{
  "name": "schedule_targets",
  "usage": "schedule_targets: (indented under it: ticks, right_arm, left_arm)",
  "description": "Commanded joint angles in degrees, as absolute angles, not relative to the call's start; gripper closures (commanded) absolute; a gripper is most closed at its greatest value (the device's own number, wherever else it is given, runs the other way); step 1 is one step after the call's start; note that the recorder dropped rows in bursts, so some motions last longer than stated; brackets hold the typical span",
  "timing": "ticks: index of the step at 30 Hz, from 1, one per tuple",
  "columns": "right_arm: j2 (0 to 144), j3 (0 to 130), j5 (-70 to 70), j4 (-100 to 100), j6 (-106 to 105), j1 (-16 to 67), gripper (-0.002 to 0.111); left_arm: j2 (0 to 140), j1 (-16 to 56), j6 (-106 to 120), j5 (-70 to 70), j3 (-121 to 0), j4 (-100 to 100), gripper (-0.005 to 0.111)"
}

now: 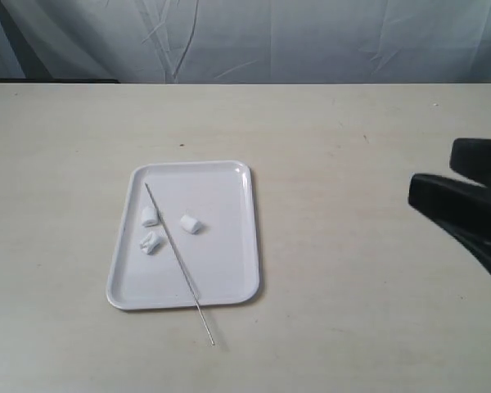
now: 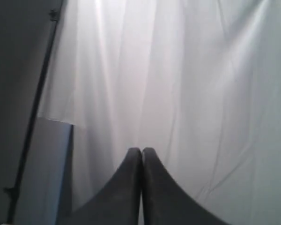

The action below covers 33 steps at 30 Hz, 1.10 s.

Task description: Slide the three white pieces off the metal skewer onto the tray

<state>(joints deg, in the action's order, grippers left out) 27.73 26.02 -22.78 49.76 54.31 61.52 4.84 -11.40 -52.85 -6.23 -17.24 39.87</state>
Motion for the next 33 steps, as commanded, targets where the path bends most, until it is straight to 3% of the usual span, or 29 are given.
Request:
schedule_targets:
  ticks: [1, 4, 7, 10, 15, 22, 33]
  right_arm:
    - [21.74, 16.22, 4.04, 49.41, 53.98, 37.43, 0.057]
    - [13.92, 7.63, 19.37, 49.0, 59.75, 17.73, 0.057]
    - [7.59, 1.83, 27.09, 49.0, 61.43, 5.9, 0.057]
    - [3.26, 0.0, 28.64, 49.64, 61.43, -0.79, 0.057]
    - [0.91, 0.0, 19.56, 56.95, 60.98, -3.19, 0.057]
    - [0.91, 0.0, 0.0, 58.67, 63.63, -3.19, 0.057]
    - [0.77, 0.0, -8.11, 57.05, 58.02, -3.26, 0.057]
  left_arm:
    - [4.56, -10.75, -29.65, 2.99, -17.04, 19.52, 0.107]
    - [4.56, -9.65, -26.45, 8.7, -17.04, 18.71, 0.107]
    - [4.56, -7.4, -22.37, 10.36, -15.27, 16.82, 0.107]
    - [4.19, -4.8, -10.1, 9.83, -12.21, 6.75, 0.107]
    - [3.62, -2.34, 11.24, 10.46, -8.24, -9.82, 0.107]
    - [2.88, -2.11, 11.19, 10.34, -3.28, -11.36, 0.107]
    - [0.0, -2.11, 0.0, 12.91, 0.0, -2.99, 0.107]
